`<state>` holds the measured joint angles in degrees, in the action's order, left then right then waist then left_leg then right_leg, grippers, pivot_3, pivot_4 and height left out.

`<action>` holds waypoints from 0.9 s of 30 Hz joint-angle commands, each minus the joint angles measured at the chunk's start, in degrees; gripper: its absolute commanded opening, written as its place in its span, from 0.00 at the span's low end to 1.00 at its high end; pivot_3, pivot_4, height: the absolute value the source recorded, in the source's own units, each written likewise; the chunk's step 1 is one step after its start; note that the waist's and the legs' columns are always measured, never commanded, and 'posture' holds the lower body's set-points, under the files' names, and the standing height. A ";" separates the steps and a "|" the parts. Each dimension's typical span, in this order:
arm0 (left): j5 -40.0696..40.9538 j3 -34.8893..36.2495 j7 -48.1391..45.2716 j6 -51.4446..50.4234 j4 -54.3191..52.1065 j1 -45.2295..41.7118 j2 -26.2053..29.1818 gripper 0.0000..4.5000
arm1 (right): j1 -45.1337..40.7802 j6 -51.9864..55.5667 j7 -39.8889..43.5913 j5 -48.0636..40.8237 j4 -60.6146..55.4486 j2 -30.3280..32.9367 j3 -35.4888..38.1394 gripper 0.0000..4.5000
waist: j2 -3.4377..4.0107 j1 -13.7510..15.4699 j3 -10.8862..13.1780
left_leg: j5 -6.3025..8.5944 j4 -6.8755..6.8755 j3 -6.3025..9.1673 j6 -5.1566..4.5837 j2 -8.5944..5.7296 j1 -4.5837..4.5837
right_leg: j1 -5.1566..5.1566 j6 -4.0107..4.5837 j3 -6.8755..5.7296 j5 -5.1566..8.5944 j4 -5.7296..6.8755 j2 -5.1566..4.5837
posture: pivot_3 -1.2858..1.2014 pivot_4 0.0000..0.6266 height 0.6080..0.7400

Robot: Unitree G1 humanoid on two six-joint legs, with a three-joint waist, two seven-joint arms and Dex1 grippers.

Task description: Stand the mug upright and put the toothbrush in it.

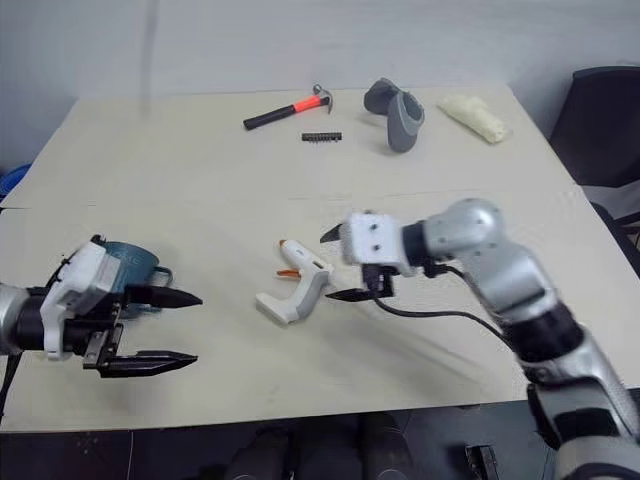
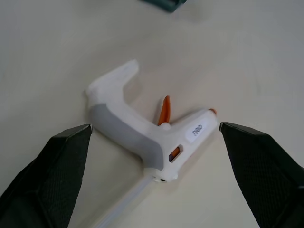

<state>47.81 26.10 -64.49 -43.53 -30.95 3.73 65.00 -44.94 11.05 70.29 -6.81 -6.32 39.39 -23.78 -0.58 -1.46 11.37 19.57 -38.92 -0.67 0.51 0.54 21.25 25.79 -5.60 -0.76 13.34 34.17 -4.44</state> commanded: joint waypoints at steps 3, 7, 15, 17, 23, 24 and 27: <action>0.71 6.37 1.87 -1.45 -4.68 4.10 -1.85 1.00 | -5.13 -12.77 2.80 6.24 10.97 -5.45 -4.59 0.99 | 0.02 -0.29 0.01 | -0.11 -0.04 -0.03 0.22 0.01 0.16 | 0.10 -0.03 -0.03 -0.02 -0.09 -0.04 | 0.52 0.24 1.00; 1.51 9.82 3.94 -2.80 -8.20 7.89 -4.31 1.00 | -8.80 -20.55 7.89 8.11 18.29 -8.80 -7.30 0.99 | 0.02 -0.48 0.02 | -0.03 -0.05 -0.26 0.14 0.05 -0.01 | 0.06 -0.15 0.05 -0.08 -0.13 -0.04 | 0.52 0.24 1.00; 2.17 13.01 7.41 -3.21 -12.72 12.44 -8.02 1.00 | -14.12 -27.79 14.60 9.18 28.11 -13.86 -9.03 0.99 | 0.02 -0.30 0.02 | 0.00 -0.11 -0.14 0.13 0.16 -0.19 | 0.04 0.01 0.02 -0.01 0.19 -0.01 | 0.52 0.24 1.00; 2.46 12.83 8.49 -3.09 -13.38 12.51 -8.60 1.00 | -15.99 -28.65 15.10 9.95 31.71 -16.08 -9.60 0.99 | 0.02 -0.32 0.02 | -0.01 -0.12 -0.11 0.15 0.15 -0.25 | 0.03 0.07 0.01 0.02 0.19 -0.01 | 0.52 0.24 1.00; 2.47 11.43 10.76 -2.67 -14.61 12.62 -9.54 1.00 | -21.42 -32.18 16.76 12.81 43.32 -22.15 -11.11 0.99 | 0.03 -0.56 0.02 | -0.09 -0.10 -0.10 0.31 0.17 -0.45 | 0.04 0.29 0.02 0.09 0.51 0.01 | 0.52 0.24 1.00; 2.38 11.24 10.87 -2.58 -14.37 12.44 -9.50 1.00 | -22.32 -31.95 16.94 13.08 45.17 -23.19 -11.14 0.99 | 0.03 -0.66 0.02 | -0.08 -0.10 -0.10 0.34 0.17 -0.48 | 0.03 0.32 0.02 0.10 0.54 0.01 | 0.52 0.24 1.00; 1.76 10.74 10.64 -2.09 -12.82 11.68 -9.06 1.00 | -24.72 -30.85 18.64 14.25 51.20 -25.62 -11.58 0.99 | 0.03 -0.75 0.03 | -0.05 -0.07 -0.09 0.41 0.25 -0.51 | 0.04 0.43 -0.01 0.17 0.65 0.04 | 0.52 0.24 1.00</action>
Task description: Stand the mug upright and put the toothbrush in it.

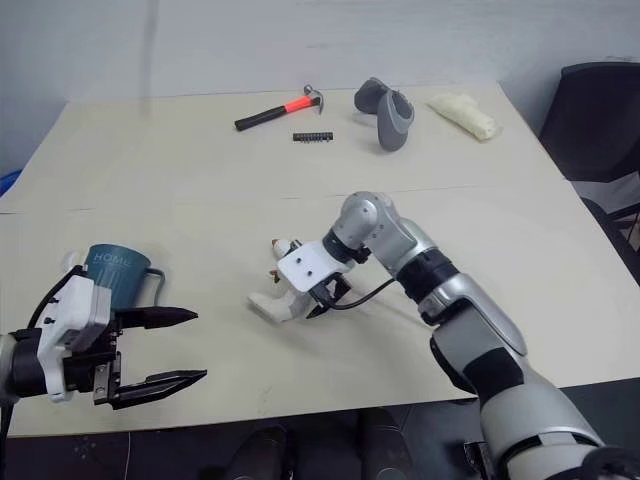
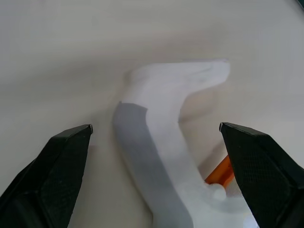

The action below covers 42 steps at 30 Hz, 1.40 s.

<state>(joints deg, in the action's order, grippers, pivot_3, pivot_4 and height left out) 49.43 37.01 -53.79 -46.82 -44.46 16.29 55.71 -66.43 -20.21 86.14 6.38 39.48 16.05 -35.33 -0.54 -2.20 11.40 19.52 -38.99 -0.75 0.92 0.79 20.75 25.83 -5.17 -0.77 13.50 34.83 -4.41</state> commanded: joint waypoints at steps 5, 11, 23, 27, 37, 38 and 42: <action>-0.88 -1.05 -0.36 2.07 2.67 -2.06 0.83 1.00 | -5.46 -0.05 5.98 3.43 13.25 -4.77 -0.67 0.99 | 0.00 -0.21 0.00 | 0.01 0.01 0.07 0.05 0.02 0.01 | -0.01 0.06 -0.09 0.04 0.11 -0.01 | 0.52 0.24 1.00; -1.15 -2.05 -0.36 2.42 4.41 -4.10 1.59 1.00 | -5.96 0.38 6.35 2.94 17.46 -6.07 -1.11 0.73 | 0.01 -0.92 0.00 | 0.02 0.02 0.13 0.08 0.06 -0.04 | -0.06 0.11 -0.13 0.06 0.14 -0.03 | 0.52 0.24 1.00; -1.27 -9.64 -1.53 3.97 6.28 -11.09 1.75 1.00 | 0.92 5.43 5.91 -0.73 2.95 3.35 2.91 0.46 | 0.01 -0.77 0.00 | 0.05 0.05 0.18 0.15 0.08 -0.15 | -0.16 0.18 -0.18 0.11 0.16 -0.04 | 0.52 0.24 1.00; -2.10 -21.60 -2.49 5.53 9.49 -23.45 -1.21 1.00 | 12.20 15.57 6.07 -5.25 -17.05 20.68 9.19 0.46 | 0.18 2.00 0.10 | 0.05 -0.01 0.44 0.14 0.05 0.01 | -0.25 0.20 -0.44 0.12 0.05 -0.10 | 0.52 0.24 1.00; -8.73 -38.93 -4.41 10.52 21.37 -43.61 -14.17 1.00 | 43.13 35.76 -11.58 -7.64 -34.82 43.64 32.86 0.46 | 0.15 3.27 0.10 | -0.02 -0.16 -0.15 0.07 -0.18 0.40 | -0.27 -0.30 -0.27 -0.16 -0.45 0.10 | 0.52 0.24 1.00; -9.04 -39.63 -4.85 10.78 22.10 -44.50 -14.92 1.00 | 44.84 35.10 -13.09 -7.12 -33.26 44.78 34.17 0.46 | 0.14 3.07 0.10 | -0.01 -0.17 -0.26 -0.05 -0.19 0.36 | -0.28 -0.35 -0.16 -0.18 -0.45 0.10 | 0.52 0.24 1.00; -10.44 -42.15 -6.96 11.89 23.63 -46.86 -16.83 1.00 | 48.65 32.27 -17.81 -6.63 -24.10 47.59 38.98 0.46 | 0.11 2.50 0.12 | -0.09 -0.18 -0.45 -0.34 -0.24 0.13 | -0.42 -0.47 0.10 -0.29 -0.69 0.11 | 0.52 0.24 1.00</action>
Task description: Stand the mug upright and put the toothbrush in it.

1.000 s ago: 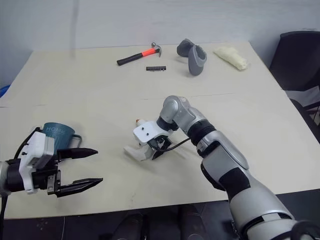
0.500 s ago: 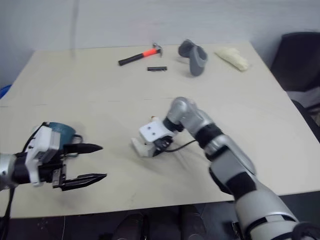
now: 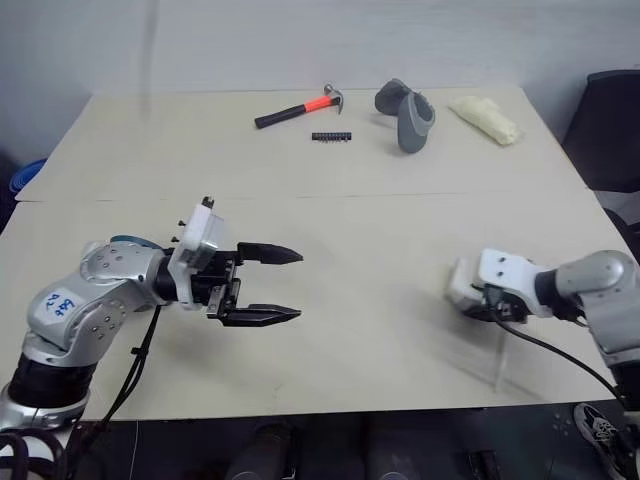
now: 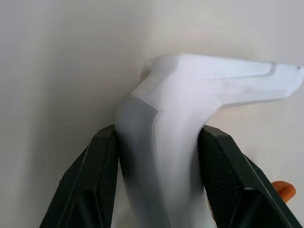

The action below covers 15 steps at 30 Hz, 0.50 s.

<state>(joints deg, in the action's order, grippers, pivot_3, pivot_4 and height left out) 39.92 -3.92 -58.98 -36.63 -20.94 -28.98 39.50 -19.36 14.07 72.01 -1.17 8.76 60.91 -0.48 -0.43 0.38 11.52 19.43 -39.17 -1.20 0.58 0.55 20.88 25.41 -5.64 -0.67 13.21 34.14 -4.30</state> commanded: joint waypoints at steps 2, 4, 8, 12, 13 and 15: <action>-1.45 -2.01 -2.45 2.04 0.50 -2.34 -1.19 1.00 | 1.35 -4.31 -5.52 0.18 11.87 2.45 5.86 0.46 | -0.02 -0.20 0.01 | -0.06 0.00 -0.04 -0.04 -0.06 -0.23 | -0.23 -0.05 0.13 -0.03 -0.06 0.00 | 0.52 0.24 1.00; -1.80 -2.22 -2.82 2.25 0.97 -2.75 -1.46 1.00 | 0.20 -5.47 -6.43 -0.70 15.23 1.31 6.40 0.46 | -0.03 -0.38 0.02 | -0.06 0.01 -0.01 -0.07 -0.07 -0.44 | -0.52 -0.06 0.15 -0.04 -0.17 0.00 | 0.52 0.24 1.00; -2.33 -2.03 -3.34 2.28 1.33 -2.89 -1.62 1.00 | -2.20 -9.01 -8.62 1.49 22.17 0.12 4.22 0.46 | -0.03 -0.72 0.02 | -0.01 0.03 -0.04 -0.15 -0.06 -0.63 | -0.78 -0.13 0.21 -0.07 -0.26 0.01 | 0.52 0.24 1.00; -2.32 -1.38 -3.04 1.76 0.86 -2.24 -1.05 1.00 | -4.10 -8.73 -8.61 0.58 23.83 -1.52 3.87 0.66 | -0.14 -0.81 -0.02 | 0.01 0.04 -0.13 -0.17 -0.02 -0.68 | -0.78 -0.17 0.30 -0.10 -0.26 0.04 | 0.52 0.24 1.00; -2.26 -1.14 -2.83 1.56 0.62 -1.99 -0.84 1.00 | -4.56 -8.60 -8.68 0.54 23.60 -1.67 3.80 0.73 | -0.14 -0.81 -0.03 | 0.02 0.04 -0.14 -0.17 -0.02 -0.68 | -0.79 -0.18 0.32 -0.11 -0.26 0.04 | 0.52 0.24 1.00; -1.92 -0.36 -2.36 1.09 -0.22 -1.17 -0.17 1.00 | -5.07 -8.20 -8.86 0.28 22.10 -1.61 3.96 0.88 | -0.14 -0.91 -0.03 | 0.02 0.04 -0.16 -0.17 -0.01 -0.70 | -0.79 -0.19 0.35 -0.11 -0.25 0.06 | 0.52 0.24 1.00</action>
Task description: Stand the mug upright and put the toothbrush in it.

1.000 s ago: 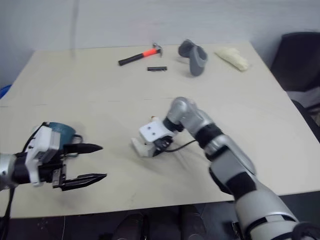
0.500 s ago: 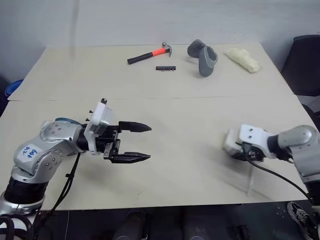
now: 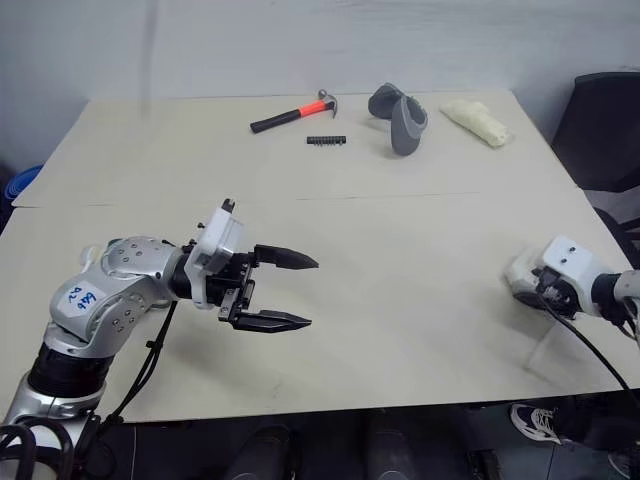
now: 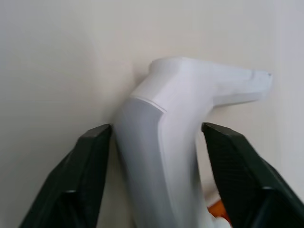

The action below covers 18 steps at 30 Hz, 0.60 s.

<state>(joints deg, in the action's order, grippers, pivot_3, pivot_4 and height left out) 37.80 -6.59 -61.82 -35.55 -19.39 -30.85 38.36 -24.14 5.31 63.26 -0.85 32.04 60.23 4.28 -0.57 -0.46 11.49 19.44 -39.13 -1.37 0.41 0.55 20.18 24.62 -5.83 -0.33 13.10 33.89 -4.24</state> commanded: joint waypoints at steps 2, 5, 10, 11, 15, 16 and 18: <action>0.54 3.08 1.01 -0.43 -2.70 1.52 1.68 1.00 | -0.19 1.08 0.54 -0.51 -3.71 -0.29 -0.59 0.99 | 0.00 -0.17 0.00 | 0.01 0.01 -0.01 0.03 0.05 0.00 | 0.02 0.01 0.04 0.01 0.02 0.06 | 0.52 0.24 1.00; 1.23 5.30 1.90 -1.43 -4.75 3.42 3.45 1.00 | -0.44 4.02 3.15 -2.77 -11.07 0.92 0.17 0.99 | 0.03 -0.39 0.02 | 0.03 0.04 -0.02 0.05 0.09 0.01 | 0.08 0.02 0.08 0.01 0.03 0.10 | 0.52 0.24 1.00; 6.26 15.09 5.87 -6.58 -9.61 7.85 8.03 1.00 | -7.78 20.98 6.24 -15.02 -29.83 -2.47 0.93 0.99 | 0.05 -1.36 0.05 | 0.04 0.08 0.08 0.05 0.11 0.13 | 0.59 -0.02 0.52 -0.01 0.31 0.12 | 0.52 0.24 1.00; 7.43 17.47 7.16 -8.05 -10.60 8.86 8.97 1.00 | -9.56 26.05 6.38 -18.97 -33.70 -3.81 0.80 0.99 | 0.01 -1.51 0.07 | 0.05 0.08 0.06 0.07 0.11 0.10 | 0.60 -0.01 0.56 -0.01 0.34 0.16 | 0.52 0.24 1.00; 5.13 20.31 15.81 -15.64 -14.57 12.05 14.08 1.00 | -13.57 41.32 6.70 -33.03 -46.22 -8.43 -0.30 0.99 | -0.02 -0.77 0.08 | 0.12 0.10 0.18 0.19 0.28 0.14 | 0.74 0.11 0.53 0.07 0.47 0.30 | 0.52 0.24 1.00; 3.71 19.54 18.03 -17.11 -15.21 12.25 15.18 1.00 | -13.94 43.51 6.51 -35.22 -47.95 -9.09 -0.45 0.99 | -0.02 -0.24 0.07 | 0.13 0.10 0.29 0.21 0.28 0.21 | 0.74 0.13 0.48 0.08 0.45 0.29 | 0.52 0.24 1.00; 0.15 16.40 25.91 -25.45 -16.15 10.84 17.41 1.00 | -14.72 47.20 6.06 -39.77 -51.16 -10.84 -1.18 0.99 | -0.04 0.69 0.08 | 0.14 0.09 0.32 0.20 0.21 0.28 | 0.75 0.12 0.39 0.07 0.41 0.25 | 0.52 0.24 1.00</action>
<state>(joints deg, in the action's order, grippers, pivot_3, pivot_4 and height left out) 41.00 11.43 -42.23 -54.74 -33.50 -18.72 54.22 -37.82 49.21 69.51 -35.94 -15.64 49.71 2.44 -0.61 0.23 11.57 19.60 -39.07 -1.02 0.58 0.71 20.51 25.37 -5.73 0.04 13.16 34.17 -4.05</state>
